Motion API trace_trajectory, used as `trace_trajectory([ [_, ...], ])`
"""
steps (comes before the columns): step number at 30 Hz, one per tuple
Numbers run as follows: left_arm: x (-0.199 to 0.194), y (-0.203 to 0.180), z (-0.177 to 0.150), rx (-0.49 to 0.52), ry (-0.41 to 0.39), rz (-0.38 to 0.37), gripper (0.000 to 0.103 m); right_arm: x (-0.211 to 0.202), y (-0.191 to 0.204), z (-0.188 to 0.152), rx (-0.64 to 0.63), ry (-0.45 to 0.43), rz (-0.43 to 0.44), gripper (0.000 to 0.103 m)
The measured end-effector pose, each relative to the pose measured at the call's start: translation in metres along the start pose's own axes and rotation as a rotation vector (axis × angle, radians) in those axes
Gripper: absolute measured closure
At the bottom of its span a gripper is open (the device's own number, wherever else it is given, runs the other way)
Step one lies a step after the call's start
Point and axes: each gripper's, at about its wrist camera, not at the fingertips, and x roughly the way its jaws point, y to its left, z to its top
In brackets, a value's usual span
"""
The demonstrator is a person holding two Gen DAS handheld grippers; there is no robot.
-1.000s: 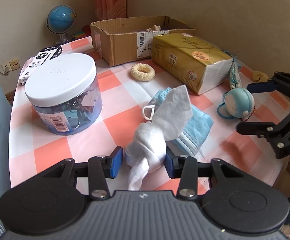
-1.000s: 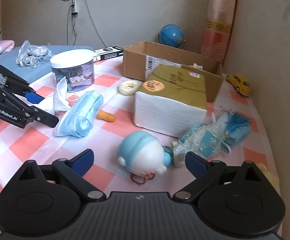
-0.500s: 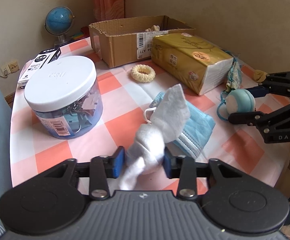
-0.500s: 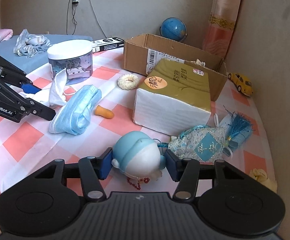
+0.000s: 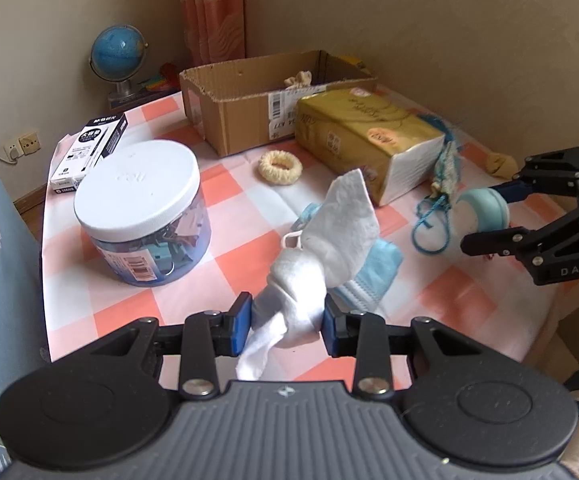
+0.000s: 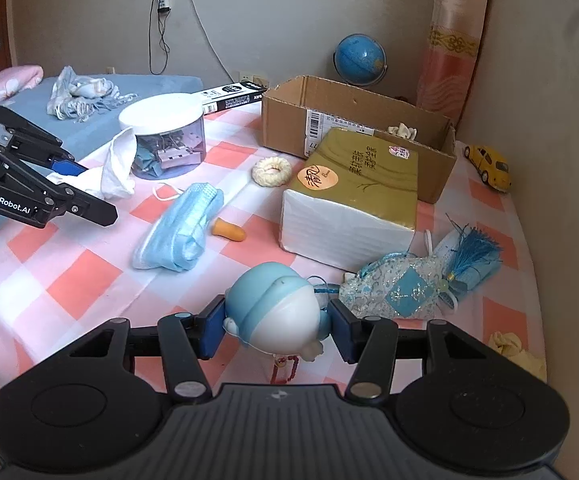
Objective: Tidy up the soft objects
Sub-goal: 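Lift the doll with the right tool while the left tool drops the sock into the box, then carry the doll over the cardboard box and open the right tool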
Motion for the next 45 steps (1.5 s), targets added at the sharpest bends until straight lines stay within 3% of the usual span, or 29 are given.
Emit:
trace_trajectory([
  [11, -0.013, -0.013, 0.034, 0.019, -0.033, -0.038, 0.069, -0.021, -0.007, 0.004, 0.008, -0.012, -0.021, 0.045],
  [19, -0.006, -0.018, 0.092, 0.09, -0.078, -0.031, 0.069, -0.031, -0.013, 0.007, 0.017, -0.043, -0.006, 0.045],
  [29, 0.051, 0.004, 0.178, 0.095, -0.091, 0.033, 0.069, -0.035, -0.028, 0.013, 0.038, -0.068, -0.012, 0.045],
  [37, 0.097, 0.016, 0.222, 0.115, -0.064, 0.081, 0.067, -0.032, -0.04, 0.018, 0.048, -0.072, -0.022, 0.045],
  [38, 0.102, 0.018, 0.225, 0.113, -0.07, 0.093, 0.059, -0.031, -0.041, 0.019, 0.051, -0.073, -0.022, 0.045],
  [39, 0.107, 0.021, 0.226, 0.109, -0.073, 0.103, 0.039, -0.031, -0.042, 0.019, 0.054, -0.074, -0.022, 0.045],
  [41, 0.112, 0.023, 0.225, 0.094, -0.083, 0.154, 0.018, -0.03, -0.043, 0.02, 0.058, -0.074, -0.024, 0.045],
  [45, 0.105, 0.023, 0.21, 0.099, -0.097, 0.19, 0.016, -0.029, -0.044, 0.022, 0.053, -0.074, -0.025, 0.045],
])
